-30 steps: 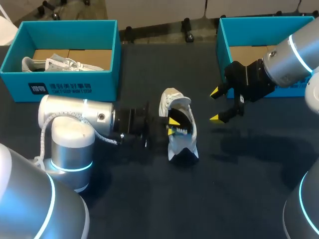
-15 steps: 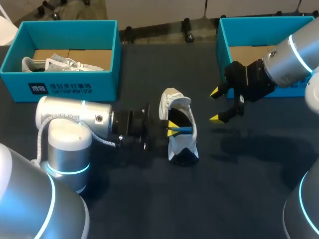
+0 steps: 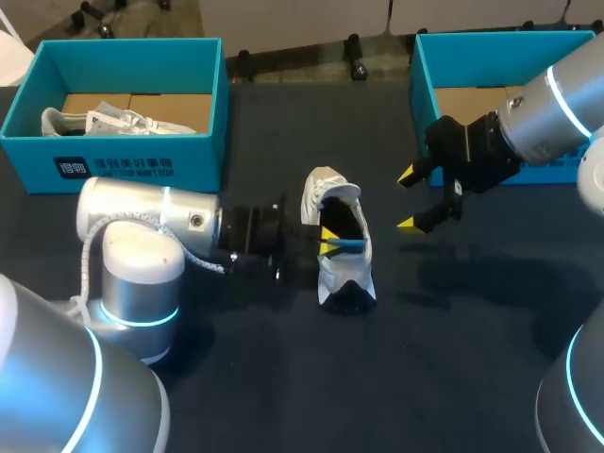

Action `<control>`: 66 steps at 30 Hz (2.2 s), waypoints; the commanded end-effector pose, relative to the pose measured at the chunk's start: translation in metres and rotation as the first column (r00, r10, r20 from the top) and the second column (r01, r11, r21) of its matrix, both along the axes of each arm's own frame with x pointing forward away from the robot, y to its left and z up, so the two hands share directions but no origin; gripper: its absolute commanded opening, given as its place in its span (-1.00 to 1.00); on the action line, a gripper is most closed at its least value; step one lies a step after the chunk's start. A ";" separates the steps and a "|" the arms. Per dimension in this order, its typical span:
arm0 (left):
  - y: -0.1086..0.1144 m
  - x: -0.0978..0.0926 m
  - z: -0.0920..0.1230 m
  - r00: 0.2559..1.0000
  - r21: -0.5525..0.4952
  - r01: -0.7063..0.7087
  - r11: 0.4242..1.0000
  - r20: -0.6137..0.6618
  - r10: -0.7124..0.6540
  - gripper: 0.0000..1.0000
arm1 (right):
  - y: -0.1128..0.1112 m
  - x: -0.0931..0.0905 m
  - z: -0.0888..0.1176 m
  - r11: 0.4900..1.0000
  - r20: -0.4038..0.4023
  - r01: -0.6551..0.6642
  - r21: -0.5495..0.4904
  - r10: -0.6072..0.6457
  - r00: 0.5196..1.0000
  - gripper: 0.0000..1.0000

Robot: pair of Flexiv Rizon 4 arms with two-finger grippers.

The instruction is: Take the shoe out of the shoebox, open the shoe tongue, remove and reinsert the insole, then place the shoe into the shoebox

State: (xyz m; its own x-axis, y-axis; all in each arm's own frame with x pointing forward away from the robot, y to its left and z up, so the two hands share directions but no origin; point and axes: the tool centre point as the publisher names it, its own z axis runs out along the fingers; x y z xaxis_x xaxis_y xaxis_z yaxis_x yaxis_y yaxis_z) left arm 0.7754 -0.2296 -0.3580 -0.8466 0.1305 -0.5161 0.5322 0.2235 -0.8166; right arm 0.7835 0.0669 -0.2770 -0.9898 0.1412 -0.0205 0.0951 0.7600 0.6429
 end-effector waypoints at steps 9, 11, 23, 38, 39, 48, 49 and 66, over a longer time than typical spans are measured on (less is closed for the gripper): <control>-0.001 -0.008 0.015 1.000 -0.036 -0.002 0.999 0.011 0.003 -0.23 | 0.001 0.000 -0.001 1.000 0.001 0.001 -0.002 -0.001 1.000 1.00; -0.002 -0.010 0.019 1.000 -0.047 0.000 0.999 0.014 0.001 -0.26 | 0.001 0.000 -0.001 1.000 0.001 0.001 -0.002 -0.001 1.000 1.00; -0.009 -0.014 0.017 0.999 -0.048 0.028 0.998 0.019 -0.027 -1.00 | 0.001 0.000 -0.001 1.000 0.001 0.001 -0.002 -0.001 1.000 1.00; -0.006 0.005 -0.002 1.000 0.018 0.006 1.000 0.027 -0.007 -1.00 | 0.001 0.000 -0.001 1.000 0.001 0.001 -0.002 -0.001 1.000 1.00; -0.005 0.005 0.000 1.000 0.018 0.004 1.000 0.027 -0.005 -1.00 | 0.001 0.000 -0.001 1.000 0.001 0.001 -0.002 -0.001 1.000 1.00; -0.007 -0.005 0.023 0.999 -0.042 0.023 0.999 0.043 -0.021 0.02 | 0.001 0.000 -0.001 1.000 0.001 0.001 -0.002 -0.001 1.000 1.00; -0.008 -0.007 0.024 0.999 -0.048 0.027 0.998 0.043 -0.025 -0.03 | 0.001 0.000 -0.001 1.000 0.001 0.001 -0.002 -0.001 1.000 1.00; -0.011 0.004 0.008 0.998 -0.009 0.035 0.999 0.053 -0.035 -1.00 | 0.001 0.000 -0.001 1.000 0.001 0.001 -0.002 -0.001 1.000 1.00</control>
State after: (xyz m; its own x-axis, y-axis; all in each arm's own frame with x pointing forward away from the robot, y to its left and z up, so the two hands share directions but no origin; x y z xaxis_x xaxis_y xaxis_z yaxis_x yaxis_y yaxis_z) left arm 0.7753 -0.2365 -0.3486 -0.8044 0.1547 -0.5736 0.5940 0.1912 -0.7814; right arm 0.7835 0.0669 -0.2770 -0.9898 0.1412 -0.0205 0.0951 0.7600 0.6429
